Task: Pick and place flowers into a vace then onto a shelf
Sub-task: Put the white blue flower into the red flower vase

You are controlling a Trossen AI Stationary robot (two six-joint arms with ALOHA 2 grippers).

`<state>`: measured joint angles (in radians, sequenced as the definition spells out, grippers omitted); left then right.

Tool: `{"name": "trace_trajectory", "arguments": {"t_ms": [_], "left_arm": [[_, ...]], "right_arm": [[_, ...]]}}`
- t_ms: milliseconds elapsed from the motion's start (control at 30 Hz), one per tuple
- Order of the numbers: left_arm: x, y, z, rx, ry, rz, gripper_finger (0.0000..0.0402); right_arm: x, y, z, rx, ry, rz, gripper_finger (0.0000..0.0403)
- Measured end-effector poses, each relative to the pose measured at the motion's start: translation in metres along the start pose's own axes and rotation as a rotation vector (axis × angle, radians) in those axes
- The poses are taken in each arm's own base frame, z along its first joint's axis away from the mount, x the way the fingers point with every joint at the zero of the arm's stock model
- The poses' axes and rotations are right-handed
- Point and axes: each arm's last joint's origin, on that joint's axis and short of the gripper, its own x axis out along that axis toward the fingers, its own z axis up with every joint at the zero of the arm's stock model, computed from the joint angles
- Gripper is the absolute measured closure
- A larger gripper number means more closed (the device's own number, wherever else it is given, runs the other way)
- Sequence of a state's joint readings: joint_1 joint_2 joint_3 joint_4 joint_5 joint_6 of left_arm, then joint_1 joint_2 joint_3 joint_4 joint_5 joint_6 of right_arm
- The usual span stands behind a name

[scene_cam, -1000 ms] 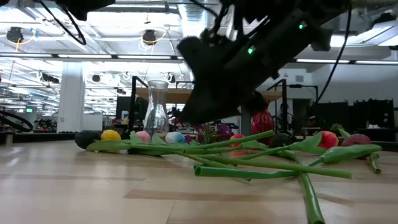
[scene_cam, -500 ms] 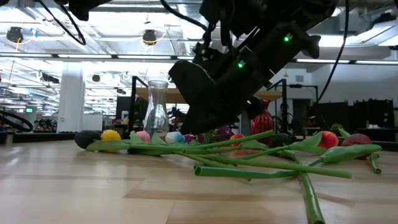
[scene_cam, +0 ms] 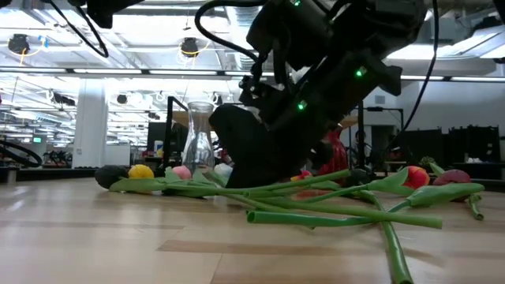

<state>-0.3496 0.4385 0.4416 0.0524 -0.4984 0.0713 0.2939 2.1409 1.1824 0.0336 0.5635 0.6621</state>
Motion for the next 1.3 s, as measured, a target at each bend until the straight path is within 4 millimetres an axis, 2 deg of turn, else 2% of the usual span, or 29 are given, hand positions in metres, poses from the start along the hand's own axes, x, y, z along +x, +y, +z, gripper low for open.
{"name": "trace_trajectory", "arguments": {"t_ms": [167, 467, 633, 867, 1300], "left_arm": [[0.000, 0.000, 0.000, 0.000, 0.002, 0.000, 0.0196], [0.000, 0.000, -0.002, 0.008, 0.017, -0.001, 0.0196], [0.000, 0.000, -0.002, 0.001, 0.017, 0.000, 0.0196], [0.000, 0.000, -0.002, 0.000, 0.016, 0.000, 0.0196], [0.000, 0.000, -0.002, 0.000, 0.017, 0.000, 0.0196]], "right_arm": [[-0.002, 0.001, 0.000, -0.004, -0.006, -0.003, 0.0299], [-0.002, 0.002, 0.000, -0.004, -0.013, 0.003, 0.0395], [-0.004, 0.007, 0.002, -0.006, -0.017, 0.014, 0.0388], [-0.010, 0.021, 0.014, -0.050, -0.003, 0.041, 0.0399], [-0.029, 0.028, 0.038, -0.078, 0.117, -0.095, 0.0403]]}}
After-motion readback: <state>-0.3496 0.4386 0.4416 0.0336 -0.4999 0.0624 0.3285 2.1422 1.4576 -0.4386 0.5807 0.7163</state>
